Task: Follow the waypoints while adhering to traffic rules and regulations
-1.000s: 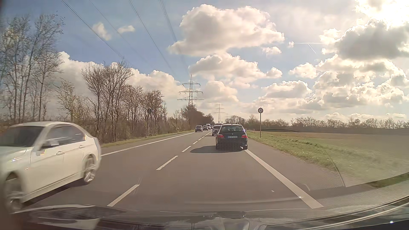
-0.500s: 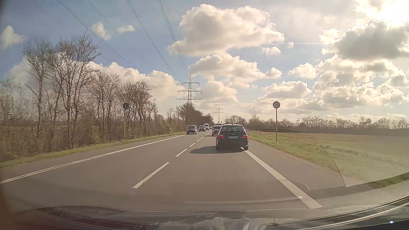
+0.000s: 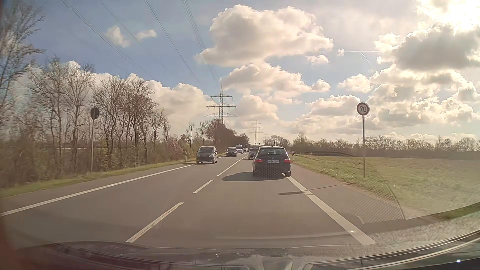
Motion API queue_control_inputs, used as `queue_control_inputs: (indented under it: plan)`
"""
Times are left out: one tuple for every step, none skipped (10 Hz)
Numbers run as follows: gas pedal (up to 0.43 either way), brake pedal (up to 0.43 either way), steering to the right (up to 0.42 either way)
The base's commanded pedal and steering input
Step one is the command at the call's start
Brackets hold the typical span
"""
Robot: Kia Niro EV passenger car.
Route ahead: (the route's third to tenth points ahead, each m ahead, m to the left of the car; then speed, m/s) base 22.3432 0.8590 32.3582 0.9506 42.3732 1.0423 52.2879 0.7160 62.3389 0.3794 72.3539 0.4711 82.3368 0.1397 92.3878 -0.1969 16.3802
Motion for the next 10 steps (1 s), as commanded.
queue_control_inputs:
  plan:
    - [0.15, 0.0, 0.001]
    - [0.15, 0.0, 0.001]
    - [0.15, 0.0, 0.001]
    - [0.15, 0.0, 0.001]
    - [0.15, 0.0, 0.001]
    - [0.15, 0.0, 0.001]
    - [0.15, 0.0, 0.0]
    - [0.157, 0.0, 0.0]
    - [0.157, 0.0, 0.0]
    - [0.157, 0.0, 0.0]
